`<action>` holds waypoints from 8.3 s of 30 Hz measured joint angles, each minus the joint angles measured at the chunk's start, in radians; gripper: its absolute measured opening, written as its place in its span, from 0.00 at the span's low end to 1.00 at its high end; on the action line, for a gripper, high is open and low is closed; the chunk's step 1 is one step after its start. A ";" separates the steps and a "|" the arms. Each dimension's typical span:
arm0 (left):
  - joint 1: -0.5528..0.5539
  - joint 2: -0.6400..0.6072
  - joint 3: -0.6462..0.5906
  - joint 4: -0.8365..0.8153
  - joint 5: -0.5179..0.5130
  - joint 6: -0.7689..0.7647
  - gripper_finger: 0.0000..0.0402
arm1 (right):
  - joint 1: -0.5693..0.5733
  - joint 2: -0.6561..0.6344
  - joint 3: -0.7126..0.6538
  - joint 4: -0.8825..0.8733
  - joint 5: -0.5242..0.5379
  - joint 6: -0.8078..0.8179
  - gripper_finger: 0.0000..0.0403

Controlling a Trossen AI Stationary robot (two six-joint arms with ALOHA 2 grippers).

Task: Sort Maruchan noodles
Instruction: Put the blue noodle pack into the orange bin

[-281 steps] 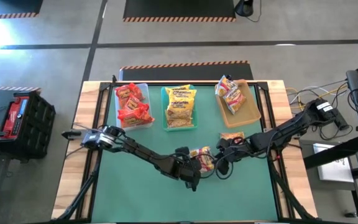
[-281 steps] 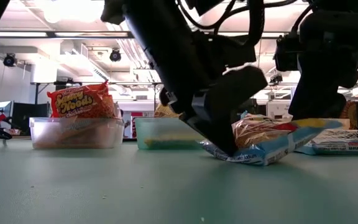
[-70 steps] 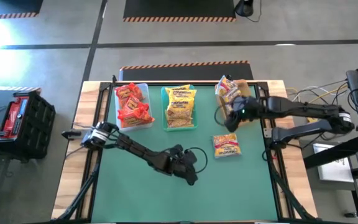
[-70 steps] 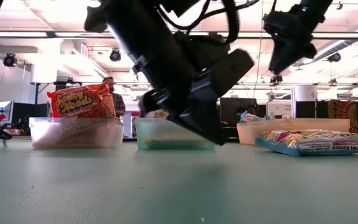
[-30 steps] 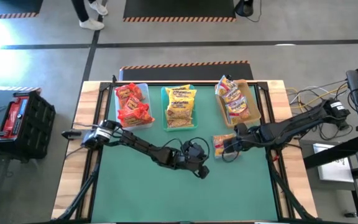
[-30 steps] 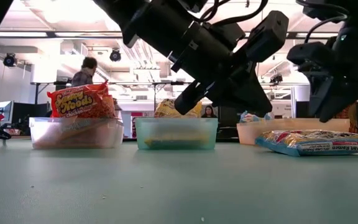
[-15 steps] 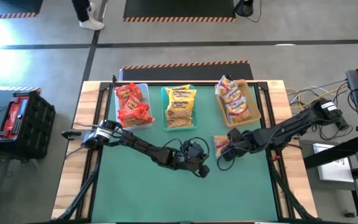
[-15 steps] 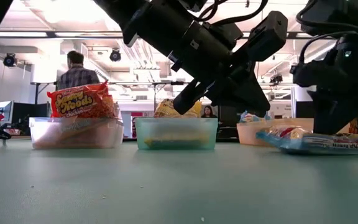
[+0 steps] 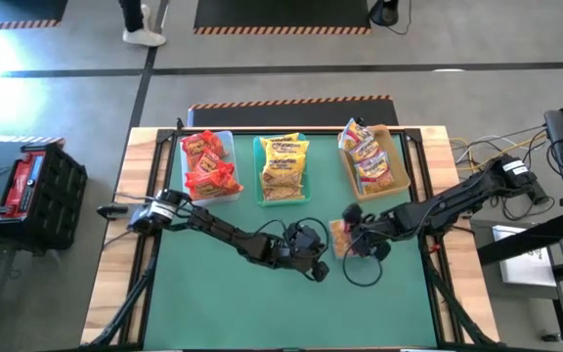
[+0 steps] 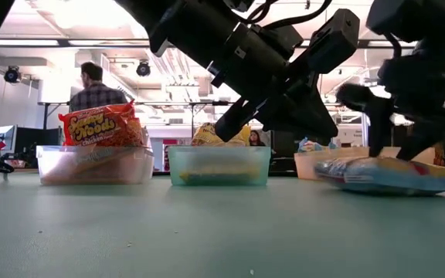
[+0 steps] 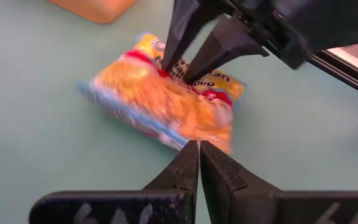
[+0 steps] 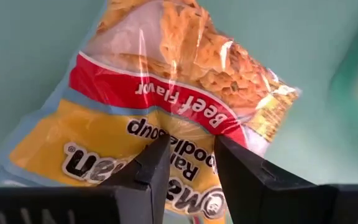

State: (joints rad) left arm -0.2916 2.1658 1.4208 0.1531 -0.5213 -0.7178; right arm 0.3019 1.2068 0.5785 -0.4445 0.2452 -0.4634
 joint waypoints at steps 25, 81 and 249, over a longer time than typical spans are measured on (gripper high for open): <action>0.000 0.000 0.002 0.003 0.003 0.028 0.00 | 0.039 -0.014 0.191 -0.150 -0.051 1.529 0.19; -0.003 0.103 0.014 0.214 -0.108 -0.102 0.00 | 0.051 -0.014 0.262 -0.333 -0.062 1.188 0.17; -0.048 0.207 0.323 -0.370 -0.251 -0.159 0.00 | -0.289 -0.059 0.040 0.033 -0.319 1.105 0.14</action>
State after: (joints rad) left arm -0.3397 2.3733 1.7443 -0.2167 -0.7722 -0.8769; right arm 0.0128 1.1477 0.6181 -0.4118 -0.0733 0.6419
